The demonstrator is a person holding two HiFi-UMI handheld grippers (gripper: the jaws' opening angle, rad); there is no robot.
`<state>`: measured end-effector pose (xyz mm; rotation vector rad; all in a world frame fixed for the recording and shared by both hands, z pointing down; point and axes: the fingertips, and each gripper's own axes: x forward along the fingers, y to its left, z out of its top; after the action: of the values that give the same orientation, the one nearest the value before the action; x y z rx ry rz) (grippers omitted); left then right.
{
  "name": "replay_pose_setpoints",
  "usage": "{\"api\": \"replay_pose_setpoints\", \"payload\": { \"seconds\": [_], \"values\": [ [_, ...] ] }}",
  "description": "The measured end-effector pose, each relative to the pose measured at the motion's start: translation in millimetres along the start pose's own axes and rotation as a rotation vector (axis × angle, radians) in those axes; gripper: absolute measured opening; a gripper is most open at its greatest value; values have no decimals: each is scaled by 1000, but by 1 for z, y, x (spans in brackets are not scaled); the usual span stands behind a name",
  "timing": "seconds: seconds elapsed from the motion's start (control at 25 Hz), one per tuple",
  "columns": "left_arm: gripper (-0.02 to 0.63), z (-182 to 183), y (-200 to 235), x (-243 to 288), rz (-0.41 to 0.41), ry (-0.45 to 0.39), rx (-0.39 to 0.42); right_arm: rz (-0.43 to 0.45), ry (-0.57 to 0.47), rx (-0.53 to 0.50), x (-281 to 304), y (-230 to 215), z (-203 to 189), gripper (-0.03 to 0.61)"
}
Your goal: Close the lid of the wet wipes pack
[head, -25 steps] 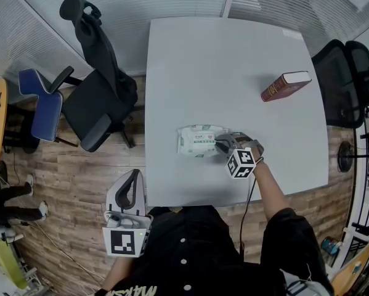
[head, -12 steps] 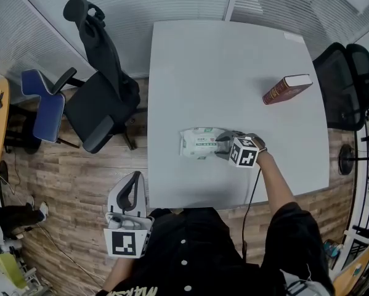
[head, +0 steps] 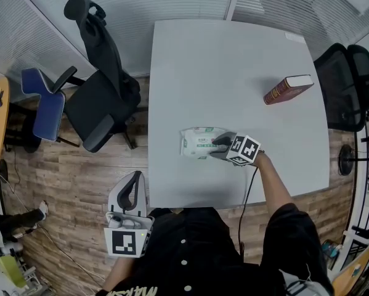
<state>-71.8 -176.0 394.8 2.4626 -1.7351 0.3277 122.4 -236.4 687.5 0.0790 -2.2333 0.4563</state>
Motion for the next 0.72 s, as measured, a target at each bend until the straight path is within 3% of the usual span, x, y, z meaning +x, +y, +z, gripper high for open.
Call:
{"api": "replay_pose_setpoints", "payload": {
  "seconds": [0.08, 0.36, 0.72],
  "values": [
    [12, 2, -1, 1, -7, -19, 14, 8, -14, 47, 2, -1, 1, 184],
    [12, 4, 0, 1, -14, -25, 21, -42, -54, 190, 7, -14, 11, 63],
    [12, -8, 1, 0, 2, 23, -17, -187, 93, 26, 24, -8, 12, 44]
  ]
}}
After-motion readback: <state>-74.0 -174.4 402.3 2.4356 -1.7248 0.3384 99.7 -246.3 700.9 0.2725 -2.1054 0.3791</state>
